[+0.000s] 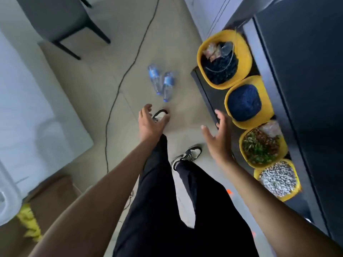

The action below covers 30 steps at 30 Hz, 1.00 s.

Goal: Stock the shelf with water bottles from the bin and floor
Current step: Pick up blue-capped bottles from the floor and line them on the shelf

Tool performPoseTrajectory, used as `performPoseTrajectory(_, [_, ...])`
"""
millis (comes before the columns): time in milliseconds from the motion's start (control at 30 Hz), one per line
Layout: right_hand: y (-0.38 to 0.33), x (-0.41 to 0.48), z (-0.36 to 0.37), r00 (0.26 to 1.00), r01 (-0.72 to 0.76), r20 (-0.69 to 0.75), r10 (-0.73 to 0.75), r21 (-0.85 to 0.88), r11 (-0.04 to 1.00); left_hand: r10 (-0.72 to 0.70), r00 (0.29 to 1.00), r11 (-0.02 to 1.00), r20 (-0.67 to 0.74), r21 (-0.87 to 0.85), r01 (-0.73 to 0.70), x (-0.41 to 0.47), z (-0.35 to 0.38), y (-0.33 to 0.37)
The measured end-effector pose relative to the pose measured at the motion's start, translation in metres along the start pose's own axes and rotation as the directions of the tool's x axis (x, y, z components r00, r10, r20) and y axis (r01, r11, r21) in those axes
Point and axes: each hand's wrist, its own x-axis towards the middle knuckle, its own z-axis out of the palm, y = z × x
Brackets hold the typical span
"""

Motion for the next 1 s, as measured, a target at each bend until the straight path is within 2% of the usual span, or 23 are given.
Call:
performPoseTrajectory(100, [0.040, 0.030, 0.067, 0.993, -0.022, 0.111, 0.030, -0.074, 0.997, -0.030, 1.000, 0.998, 0.005, 0.046, 0.030, 0.065, 0.019, -0.048])
performPoseTrajectory(233, [0.095, 0.096, 0.160, 0.972, 0.109, 0.222, -0.071, -0.164, 0.980, -0.045, 0.999, 0.995, 0.010, 0.085, 0.044, 0.163, 0.050, -0.106])
performPoseTrajectory(300, [0.123, 0.143, 0.211, 0.957, 0.194, 0.252, -0.143, -0.187, 0.963, -0.011, 1.000, 0.986, 0.028, 0.164, 0.006, 0.216, 0.068, -0.131])
performPoseTrajectory(367, [0.150, 0.186, 0.257, 0.951, 0.232, 0.255, -0.174, -0.220, 0.948, 0.080, 0.993, 0.945, 0.091, 0.311, -0.104, 0.265, 0.085, -0.157])
performPoseTrajectory(433, [0.173, 0.225, 0.298, 0.952, 0.228, 0.262, -0.157, -0.268, 0.936, 0.196, 0.960, 0.862, 0.199, 0.432, -0.266, 0.310, 0.100, -0.181])
performPoseTrajectory(533, [0.205, 0.271, 0.346, 0.934, 0.273, 0.320, -0.162, -0.340, 0.900, 0.335, 0.886, 0.686, 0.321, 0.561, -0.463, 0.371, 0.112, -0.212])
performPoseTrajectory(667, [0.235, 0.312, 0.384, 0.883, 0.382, 0.439, -0.165, -0.468, 0.797, 0.411, 0.812, 0.442, 0.414, 0.689, -0.574, 0.426, 0.122, -0.231])
performPoseTrajectory(733, [0.248, 0.326, 0.395, 0.844, 0.481, 0.498, -0.200, -0.539, 0.691, 0.461, 0.752, 0.311, 0.471, 0.708, -0.634, 0.444, 0.129, -0.235])
performPoseTrajectory(867, [0.272, 0.333, 0.413, 0.747, 0.665, 0.557, -0.362, -0.634, 0.394, 0.489, 0.638, 0.114, 0.595, 0.681, -0.723, 0.469, 0.139, -0.239])
performPoseTrajectory(933, [0.274, 0.331, 0.412, 0.737, 0.669, 0.544, -0.400, -0.669, 0.323, 0.505, 0.597, 0.028, 0.623, 0.680, -0.733, 0.480, 0.145, -0.241])
performPoseTrajectory(1000, [0.271, 0.330, 0.402, 0.740, 0.666, 0.558, -0.375, -0.686, 0.293, 0.488, 0.580, -0.005, 0.653, 0.666, -0.746, 0.486, 0.150, -0.238])
